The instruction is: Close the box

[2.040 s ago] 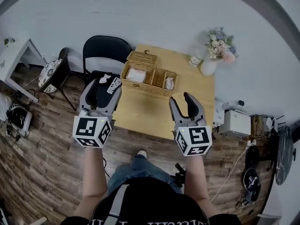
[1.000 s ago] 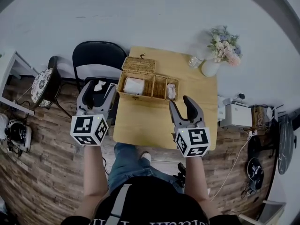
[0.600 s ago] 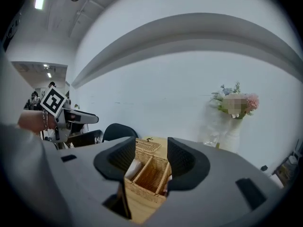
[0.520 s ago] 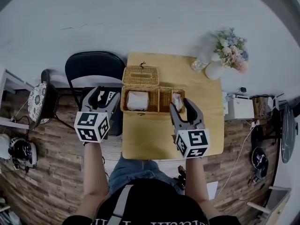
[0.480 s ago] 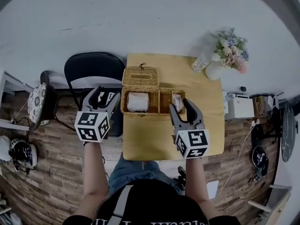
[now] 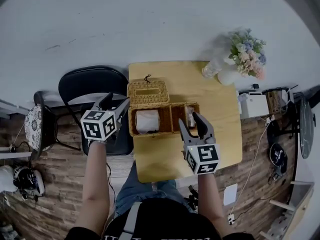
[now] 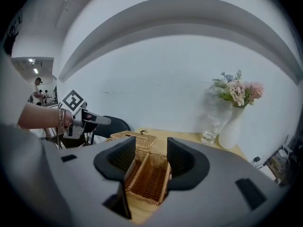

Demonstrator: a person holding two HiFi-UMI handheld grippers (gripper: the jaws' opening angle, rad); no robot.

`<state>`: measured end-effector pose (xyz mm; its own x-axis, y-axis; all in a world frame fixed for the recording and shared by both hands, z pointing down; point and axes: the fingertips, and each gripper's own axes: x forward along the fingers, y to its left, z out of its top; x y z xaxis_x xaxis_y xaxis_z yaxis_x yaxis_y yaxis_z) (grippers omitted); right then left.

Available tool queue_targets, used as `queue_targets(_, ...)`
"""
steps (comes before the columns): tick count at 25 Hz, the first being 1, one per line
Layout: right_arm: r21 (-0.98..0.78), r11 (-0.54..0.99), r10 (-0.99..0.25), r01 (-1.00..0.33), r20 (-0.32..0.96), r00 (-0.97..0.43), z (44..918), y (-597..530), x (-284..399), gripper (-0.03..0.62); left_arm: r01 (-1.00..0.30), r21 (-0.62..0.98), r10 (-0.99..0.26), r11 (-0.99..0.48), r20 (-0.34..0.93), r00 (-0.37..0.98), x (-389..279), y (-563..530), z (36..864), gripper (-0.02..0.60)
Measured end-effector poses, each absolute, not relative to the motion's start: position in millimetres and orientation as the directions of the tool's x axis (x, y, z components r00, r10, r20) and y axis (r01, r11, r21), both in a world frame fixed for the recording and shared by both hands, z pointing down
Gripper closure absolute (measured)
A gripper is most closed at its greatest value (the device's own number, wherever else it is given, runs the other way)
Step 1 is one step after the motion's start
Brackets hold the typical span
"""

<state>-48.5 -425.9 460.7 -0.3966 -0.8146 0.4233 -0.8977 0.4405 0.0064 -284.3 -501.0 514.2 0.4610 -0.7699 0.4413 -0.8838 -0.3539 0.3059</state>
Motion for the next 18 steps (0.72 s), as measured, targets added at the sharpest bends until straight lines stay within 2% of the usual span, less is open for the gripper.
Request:
queue_targets(3,0.01,0.431,-0.815,-0.903,0.434,-0.384,464.3,-433.3,-52.5,0.387,-0.844,0.426,-0.723,-0.327,0.462,0.514,-286.7,-519.0,535.7,0.258)
queue_targets(8,0.018,0.432,-0.81,-0.902,0.449,-0.379,467.5,-443.0,-61.2,0.387,-0.818,0.471,-0.652,-0.33,0.513,0.558,-284.4,-541.7,561.9,0.259)
queue_targets(14,0.002,0.429,-0.798,-0.903,0.468,-0.378,476.8,-448.7,-69.3,0.387,-0.68,0.672,-0.515,-0.294,0.488,0.704,-262.7,-557.1,583.4,0.261)
queue_targets(18,-0.002,0.428,-0.794,-0.904,0.478,-0.376,482.9,-451.6,-73.3,0.387,-0.63,0.734,-0.482,-0.254,0.469,0.74,-259.2,-569.8,591.8,0.271)
